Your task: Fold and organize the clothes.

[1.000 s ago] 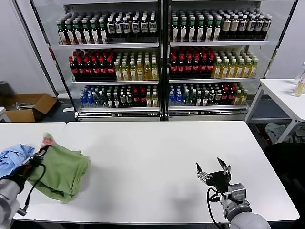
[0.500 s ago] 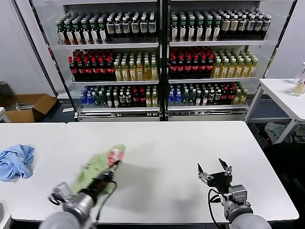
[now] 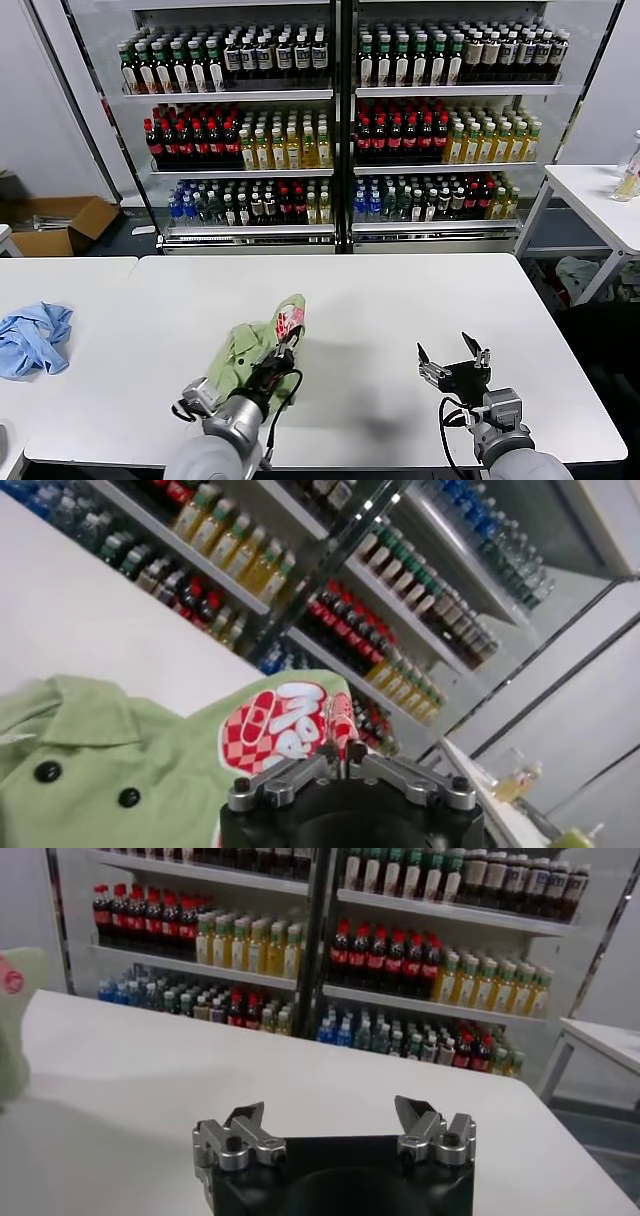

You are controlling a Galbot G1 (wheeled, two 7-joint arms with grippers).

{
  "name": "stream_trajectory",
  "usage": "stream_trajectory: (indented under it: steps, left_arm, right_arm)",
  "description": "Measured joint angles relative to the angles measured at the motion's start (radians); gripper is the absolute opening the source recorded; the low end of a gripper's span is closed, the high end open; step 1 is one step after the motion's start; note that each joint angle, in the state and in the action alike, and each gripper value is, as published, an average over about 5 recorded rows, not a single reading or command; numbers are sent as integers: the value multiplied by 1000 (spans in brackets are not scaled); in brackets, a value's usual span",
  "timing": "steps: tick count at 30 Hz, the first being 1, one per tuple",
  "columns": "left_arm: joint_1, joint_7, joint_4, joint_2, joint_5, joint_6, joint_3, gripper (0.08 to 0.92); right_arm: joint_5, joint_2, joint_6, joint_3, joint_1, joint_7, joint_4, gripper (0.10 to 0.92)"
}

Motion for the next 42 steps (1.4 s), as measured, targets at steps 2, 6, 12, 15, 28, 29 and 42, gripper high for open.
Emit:
stream_trajectory:
  steps: [2, 6, 12, 15, 28, 29, 42]
  left_arm:
    - [-10, 5, 7, -11, 14, -8, 17, 245]
    - [-17, 21, 11, -23, 43, -16, 42, 357]
    - [-24, 60, 6, -7, 92, -36, 36, 531]
    - [-25, 88, 15, 23, 146, -59, -1, 617]
    - [46, 205, 68, 164, 464, -126, -284, 822]
    - [54, 210, 70, 166, 481, -128, -295, 822]
    - [102, 246, 72, 177, 596, -141, -379, 823]
  right_arm:
    - [0, 1, -1, -2, 4, 1, -1, 823]
    - [1, 2, -4, -7, 14, 1, -4, 823]
    - [9, -4, -4, -14, 31, 0, -13, 823]
    - [15, -2, -6, -23, 46, 0, -21, 823]
    - [144, 47, -50, -202, 170, 46, -91, 823]
    - [160, 52, -53, -221, 182, 50, -100, 823]
    - [309, 89, -73, -368, 286, 73, -243, 823]
